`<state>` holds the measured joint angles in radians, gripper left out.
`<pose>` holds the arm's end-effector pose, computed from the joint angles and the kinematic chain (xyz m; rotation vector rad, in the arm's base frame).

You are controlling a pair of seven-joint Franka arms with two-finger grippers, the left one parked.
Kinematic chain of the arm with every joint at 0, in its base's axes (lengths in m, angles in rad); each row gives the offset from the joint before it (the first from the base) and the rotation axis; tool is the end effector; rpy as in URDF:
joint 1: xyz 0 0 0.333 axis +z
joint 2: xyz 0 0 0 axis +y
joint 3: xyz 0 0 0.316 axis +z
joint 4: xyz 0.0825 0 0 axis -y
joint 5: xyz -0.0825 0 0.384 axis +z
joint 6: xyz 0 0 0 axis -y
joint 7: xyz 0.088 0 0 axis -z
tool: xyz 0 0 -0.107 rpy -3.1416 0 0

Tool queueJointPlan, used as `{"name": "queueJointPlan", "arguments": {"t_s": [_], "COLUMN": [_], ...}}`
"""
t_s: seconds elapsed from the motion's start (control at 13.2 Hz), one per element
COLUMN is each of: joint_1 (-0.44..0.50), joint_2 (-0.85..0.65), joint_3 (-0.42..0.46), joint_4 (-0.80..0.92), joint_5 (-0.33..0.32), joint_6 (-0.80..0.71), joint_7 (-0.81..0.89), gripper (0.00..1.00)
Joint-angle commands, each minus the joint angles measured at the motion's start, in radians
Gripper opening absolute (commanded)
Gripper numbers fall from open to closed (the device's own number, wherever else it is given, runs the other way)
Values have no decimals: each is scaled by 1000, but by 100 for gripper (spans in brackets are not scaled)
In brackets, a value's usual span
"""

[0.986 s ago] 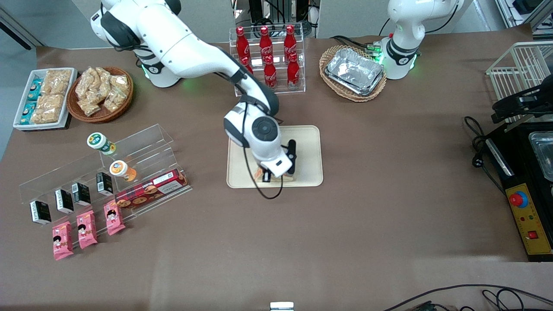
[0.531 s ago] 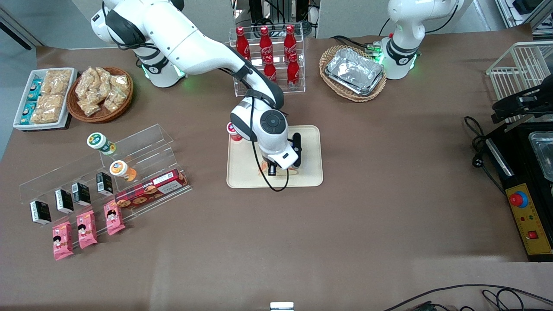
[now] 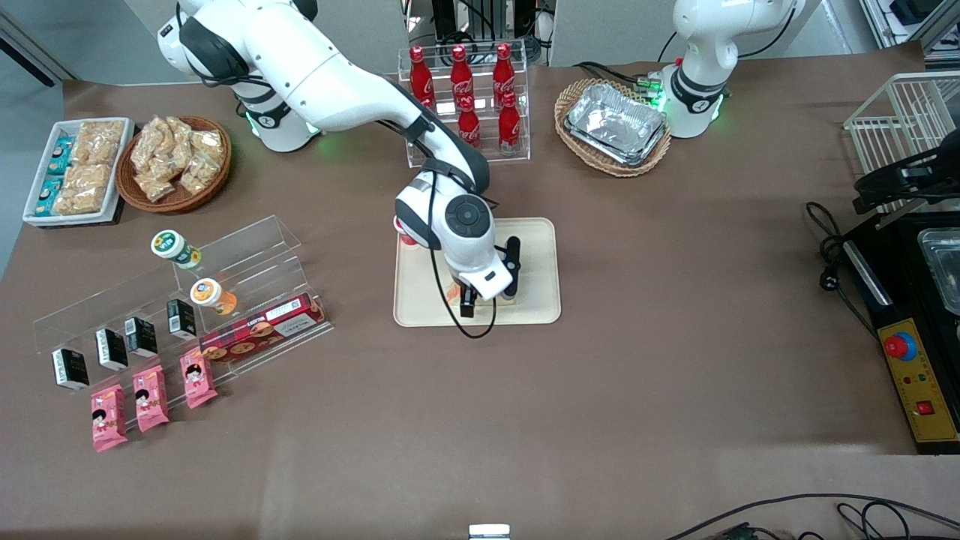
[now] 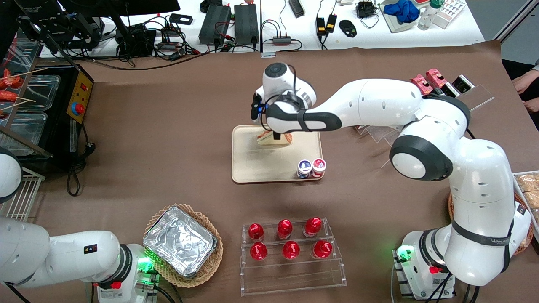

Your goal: Place sandwich on tray

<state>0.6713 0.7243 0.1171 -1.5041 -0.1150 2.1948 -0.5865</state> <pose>0.5130 0.4913 0.2383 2.3739 2.0309 -0.0407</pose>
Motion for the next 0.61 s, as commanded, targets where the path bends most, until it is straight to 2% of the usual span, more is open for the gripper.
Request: {"name": "queueJointPlan", "arguments": {"t_s": [0.0, 0.23, 0.53], "joint_1": [-68, -168, -309], "joint_2": [-90, -186, -279], "joint_3": [-5, -5, -8], "joint_4": [1, 1, 10], "joint_5": [101, 184, 250], "joint_6": [-27, -105, -225], "joint_7": [13, 39, 95], "gripper": [100, 100, 100]}}
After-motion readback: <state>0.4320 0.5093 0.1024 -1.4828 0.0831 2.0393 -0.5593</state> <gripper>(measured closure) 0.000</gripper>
